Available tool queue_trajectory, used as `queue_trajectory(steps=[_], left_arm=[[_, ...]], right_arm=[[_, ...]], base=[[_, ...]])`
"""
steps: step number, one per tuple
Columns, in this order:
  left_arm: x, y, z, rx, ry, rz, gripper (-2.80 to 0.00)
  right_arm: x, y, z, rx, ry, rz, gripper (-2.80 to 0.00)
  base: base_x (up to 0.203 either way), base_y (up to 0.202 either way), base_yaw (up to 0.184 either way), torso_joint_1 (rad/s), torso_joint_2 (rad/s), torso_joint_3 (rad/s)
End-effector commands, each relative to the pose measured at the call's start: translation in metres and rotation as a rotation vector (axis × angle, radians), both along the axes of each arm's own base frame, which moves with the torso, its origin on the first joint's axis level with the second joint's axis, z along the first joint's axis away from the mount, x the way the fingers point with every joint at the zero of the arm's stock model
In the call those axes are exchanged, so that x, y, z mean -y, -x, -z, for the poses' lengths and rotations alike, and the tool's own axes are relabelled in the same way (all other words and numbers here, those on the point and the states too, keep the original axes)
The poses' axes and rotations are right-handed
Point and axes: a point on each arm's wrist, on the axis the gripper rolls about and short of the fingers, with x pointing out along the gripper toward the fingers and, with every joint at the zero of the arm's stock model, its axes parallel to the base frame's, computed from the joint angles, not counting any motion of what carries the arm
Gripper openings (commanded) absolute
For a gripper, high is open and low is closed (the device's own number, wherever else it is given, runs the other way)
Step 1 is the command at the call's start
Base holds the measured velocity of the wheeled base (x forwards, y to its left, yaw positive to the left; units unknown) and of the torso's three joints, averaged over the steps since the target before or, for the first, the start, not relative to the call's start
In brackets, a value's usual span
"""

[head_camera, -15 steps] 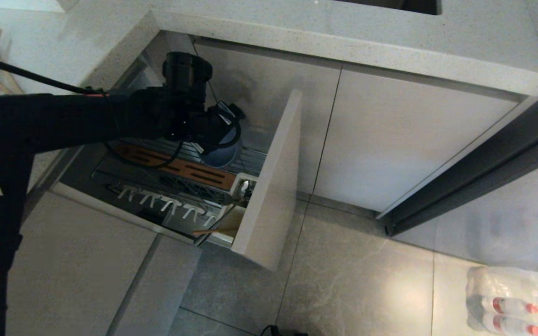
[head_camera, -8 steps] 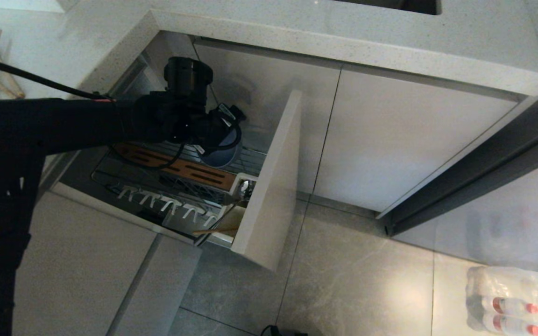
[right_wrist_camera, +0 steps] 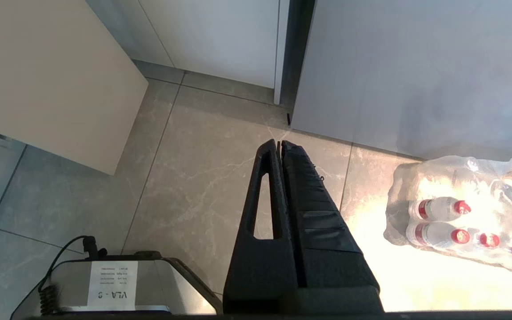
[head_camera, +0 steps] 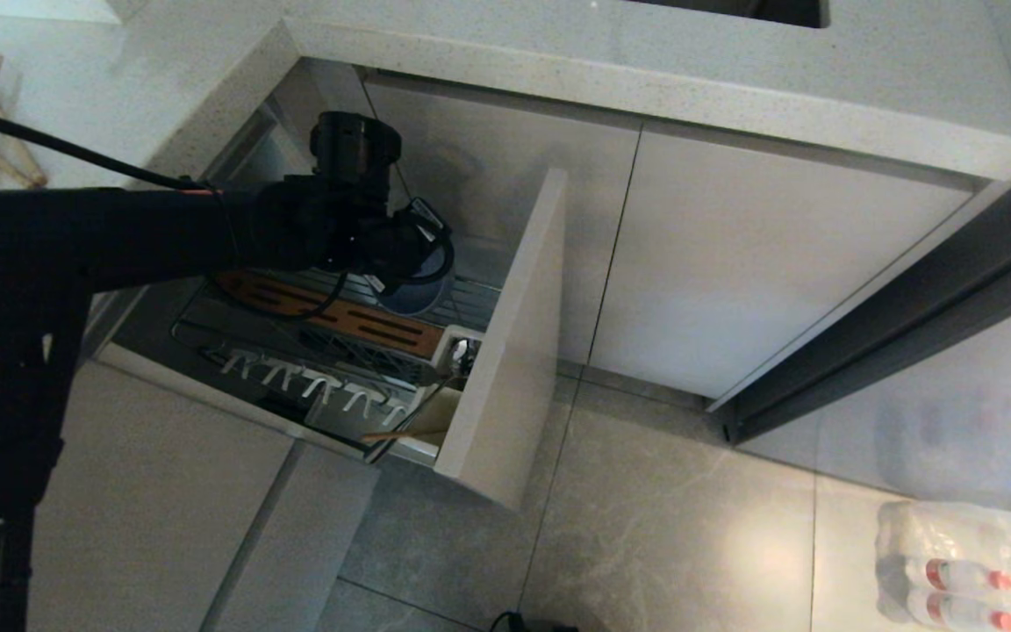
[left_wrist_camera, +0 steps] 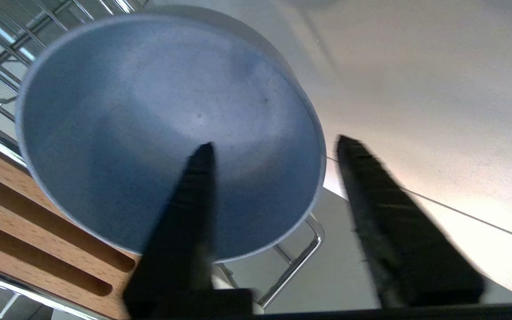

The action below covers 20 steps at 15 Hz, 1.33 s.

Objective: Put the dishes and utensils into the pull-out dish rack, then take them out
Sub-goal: Take the bowl out of the cupboard

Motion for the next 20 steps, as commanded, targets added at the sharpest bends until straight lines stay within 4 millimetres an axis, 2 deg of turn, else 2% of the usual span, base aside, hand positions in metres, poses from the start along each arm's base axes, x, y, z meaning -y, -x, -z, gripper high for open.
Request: queue_trajectory(steps=[1,6,9,16,20], left_arm=[[0.0,0.0,0.0,-0.001,0.005,-0.003,-2.8],[0.001,0.003,-0.003,0.0,0.007,0.0,-2.8],[0.005,0.01,-0.01,0.011,0.017,0.013,-2.8],[-0.009,0.082,-0.088,0.134,0.102,0.046,-2.8],[-0.016,0.117,-0.105,0.091,0.128,0.031,-2.8]], right_arm=[[0.0,0.0,0.0,-0.001,0.0,0.0,-2.8],[0.0,0.0,0.0,0.0,0.0,0.0,-2.8],[0.0,0.0,0.0,-0.001,0.0,0.0,-2.8],[0.0,0.0,0.0,0.0,0.0,0.0,-2.8],[0.0,0.0,0.0,-0.001,0.0,0.0,-2.8]], base=[[0.0,0.0,0.0,0.0,0.0,0.0],[0.0,0.0,0.0,0.0,0.0,0.0],[0.0,0.0,0.0,0.0,0.0,0.0],[0.0,0.0,0.0,0.0,0.0,0.0],[0.0,0.0,0.0,0.0,0.0,0.0]])
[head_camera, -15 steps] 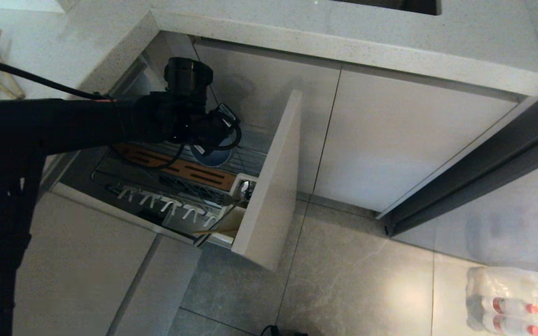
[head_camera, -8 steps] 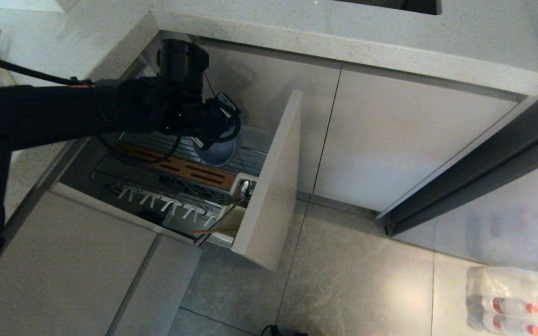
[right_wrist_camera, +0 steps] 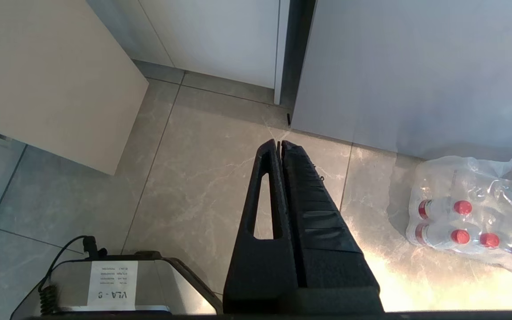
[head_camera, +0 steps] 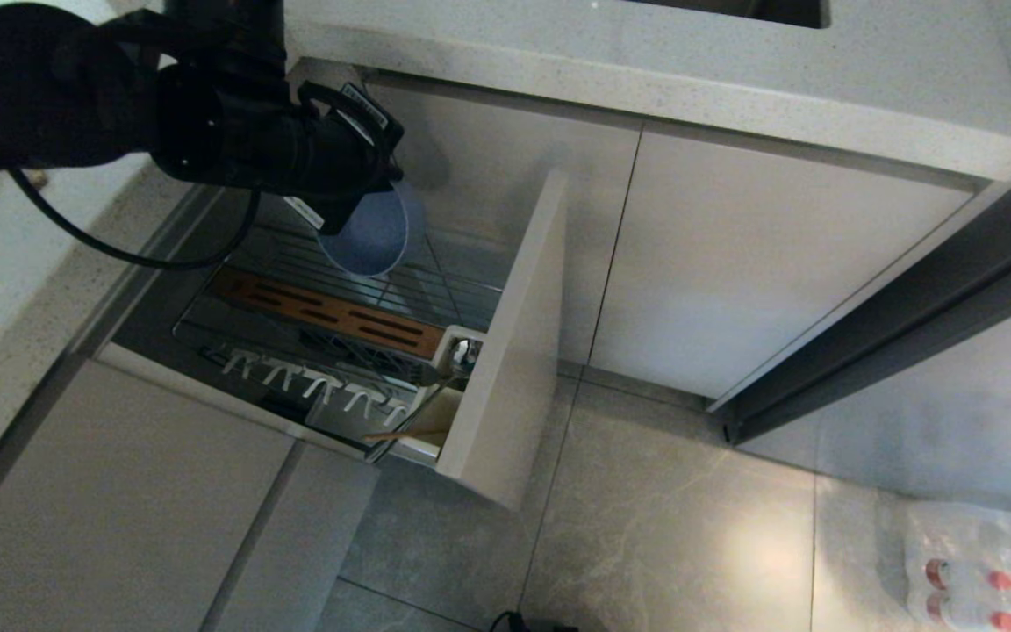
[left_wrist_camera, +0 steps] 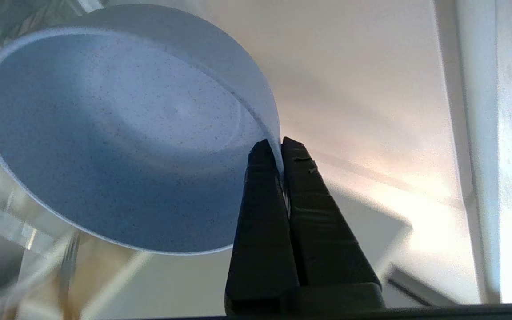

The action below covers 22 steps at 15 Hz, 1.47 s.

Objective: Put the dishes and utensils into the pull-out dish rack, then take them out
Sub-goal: Take the bowl out of the cupboard

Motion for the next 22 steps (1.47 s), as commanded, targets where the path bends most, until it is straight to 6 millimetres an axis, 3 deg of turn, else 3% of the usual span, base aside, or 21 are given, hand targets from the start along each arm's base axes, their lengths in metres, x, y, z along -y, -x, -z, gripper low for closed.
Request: queue_trajectory(steps=[1,6,9,13,16,22], left_arm=[[-0.004,0.022,-0.012,-0.001,0.021,0.001,-2.8],[-0.005,0.077,-0.027,-0.063,0.037,0.049,-2.8],[-0.02,0.119,-0.056,0.039,0.065,0.085,-2.8],[-0.049,0.167,-0.083,0.204,-0.027,0.057,-2.8],[-0.066,0.178,-0.09,0.259,-0.146,-0.096,-2.8],[-0.107,0.183,-0.093,0.252,-0.238,-0.376,-2.8]], right_arm=[[0.0,0.0,0.0,-0.001,0.0,0.0,-2.8],[0.0,0.0,0.0,-0.001,0.0,0.0,-2.8],[0.0,0.0,0.0,-0.001,0.0,0.0,-2.8],[0.0,0.0,0.0,-0.001,0.0,0.0,-2.8],[0.0,0.0,0.0,-0.001,0.0,0.0,-2.8],[0.0,0.0,0.0,-0.001,0.0,0.0,-2.8]], base=[[0.0,0.0,0.0,0.0,0.0,0.0],[0.0,0.0,0.0,0.0,0.0,0.0],[0.0,0.0,0.0,0.0,0.0,0.0],[0.0,0.0,0.0,0.0,0.0,0.0],[0.0,0.0,0.0,0.0,0.0,0.0],[0.0,0.0,0.0,0.0,0.0,0.0]])
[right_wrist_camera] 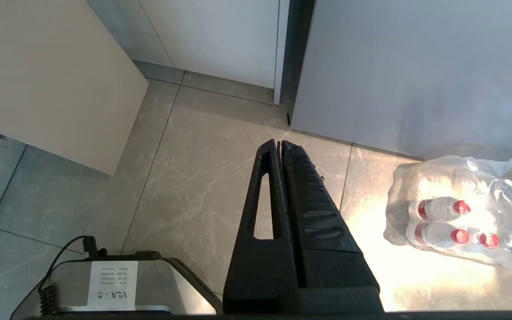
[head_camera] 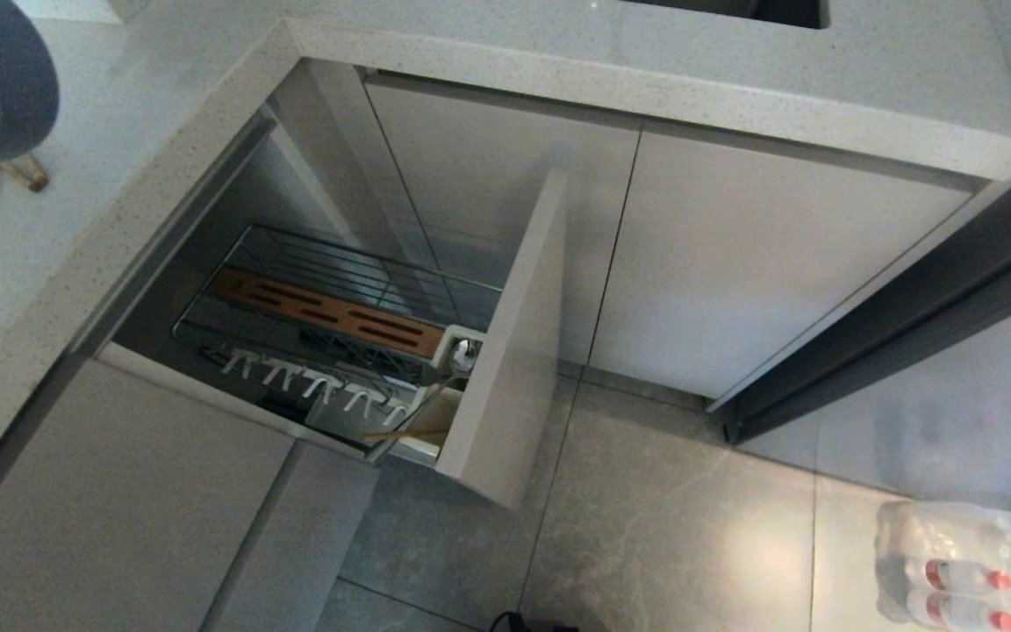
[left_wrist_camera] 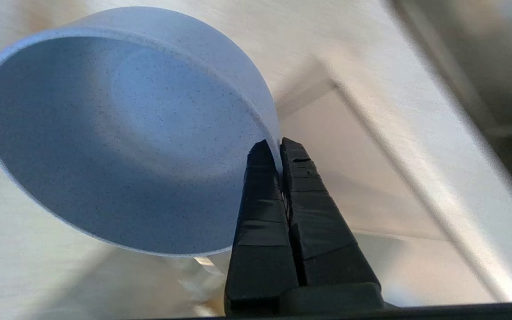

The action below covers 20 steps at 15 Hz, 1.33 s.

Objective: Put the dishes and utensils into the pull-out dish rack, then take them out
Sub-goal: Take the bowl out of the cupboard

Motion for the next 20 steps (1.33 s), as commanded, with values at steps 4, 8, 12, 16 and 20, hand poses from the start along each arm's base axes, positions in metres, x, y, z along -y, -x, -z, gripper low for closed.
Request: queue_trajectory(steps=[4,8,12,16,20], left_arm=[[-0.028,0.011,0.004,-0.065,-0.06,-0.177,-2.8],[-0.047,0.02,0.01,-0.156,-0.144,-0.261,-2.8],[-0.062,0.024,0.015,-0.252,-0.237,-0.286,-2.8],[-0.083,0.027,0.021,-0.374,-0.363,-0.287,-2.8],[-0.107,0.015,0.033,-0.528,-0.547,-0.154,-2.8]], right_arm=[[0.0,0.0,0.0,-0.001,0.0,0.0,-2.8],[0.0,0.0,0.0,-0.001,0.0,0.0,-2.8],[0.0,0.0,0.0,-0.001,0.0,0.0,-2.8],[0.0,0.0,0.0,-0.001,0.0,0.0,-2.8],[0.0,0.0,0.0,-0.001,0.0,0.0,-2.8]], base=[[0.0,0.0,0.0,0.0,0.0,0.0],[0.0,0.0,0.0,0.0,0.0,0.0],[0.0,0.0,0.0,0.0,0.0,0.0],[0.0,0.0,0.0,0.0,0.0,0.0],[0.0,0.0,0.0,0.0,0.0,0.0]])
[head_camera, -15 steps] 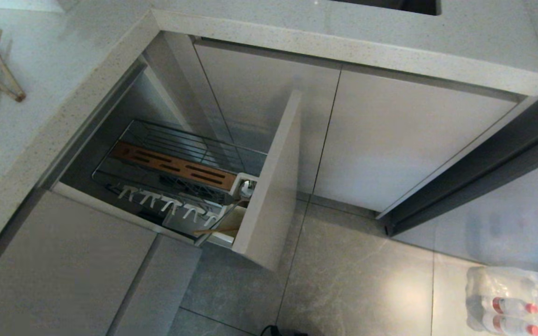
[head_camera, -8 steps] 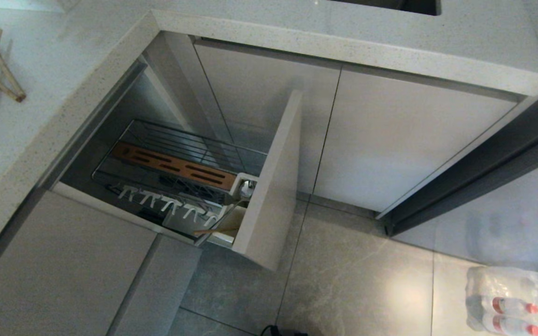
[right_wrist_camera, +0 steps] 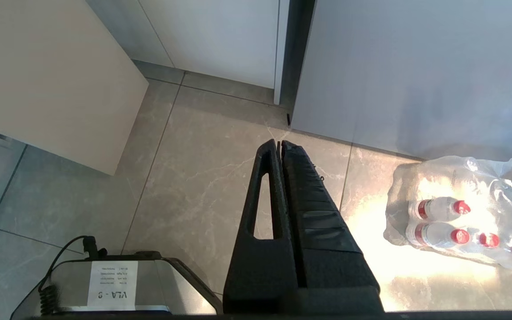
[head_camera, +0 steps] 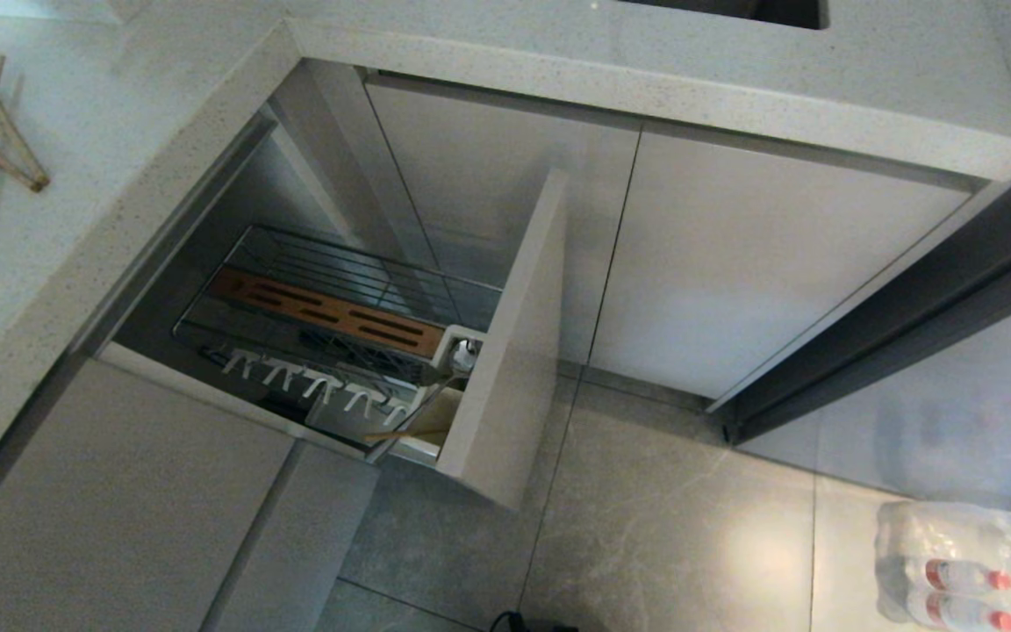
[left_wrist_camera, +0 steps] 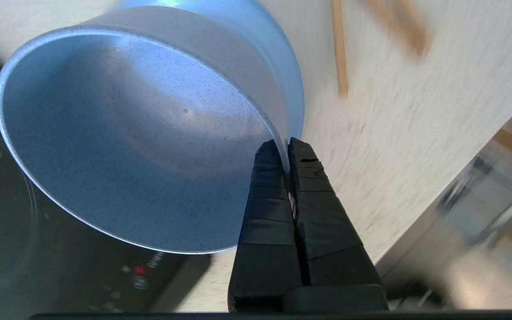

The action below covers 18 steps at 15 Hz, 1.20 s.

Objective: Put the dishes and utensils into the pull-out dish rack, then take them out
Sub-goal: Take the bowl out of the cupboard

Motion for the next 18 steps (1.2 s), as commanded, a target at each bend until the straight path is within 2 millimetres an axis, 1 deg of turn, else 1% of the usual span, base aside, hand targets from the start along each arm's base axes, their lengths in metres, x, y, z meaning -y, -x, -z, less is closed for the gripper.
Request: queue_trajectory(steps=[1,3,6,9,13,18], left_arm=[[-0.011,-0.013,0.008,-0.089,-0.023,0.016,-2.8],[-0.017,-0.022,0.017,-0.184,-0.022,0.043,-2.8],[-0.025,-0.027,0.019,-0.218,-0.013,0.026,-2.8],[-0.03,-0.032,0.017,-0.199,-0.034,0.018,-2.8],[-0.035,-0.04,0.021,-0.214,-0.024,0.017,-2.8],[-0.037,-0.043,0.023,-0.229,-0.01,0.02,-2.8]], right_arm=[[0.0,0.0,0.0,-0.001,0.0,0.0,-2.8],[0.0,0.0,0.0,-0.001,0.0,0.0,-2.8],[0.0,0.0,0.0,-0.001,0.0,0.0,-2.8],[0.0,0.0,0.0,-0.001,0.0,0.0,-2.8],[0.0,0.0,0.0,-0.001,0.0,0.0,-2.8],[0.0,0.0,0.0,0.0,0.0,0.0,-2.8]], base=[[0.0,0.0,0.0,0.0,0.0,0.0],[0.0,0.0,0.0,0.0,0.0,0.0],[0.0,0.0,0.0,0.0,0.0,0.0],[0.0,0.0,0.0,0.0,0.0,0.0],[0.0,0.0,0.0,0.0,0.0,0.0],[0.0,0.0,0.0,0.0,0.0,0.0]])
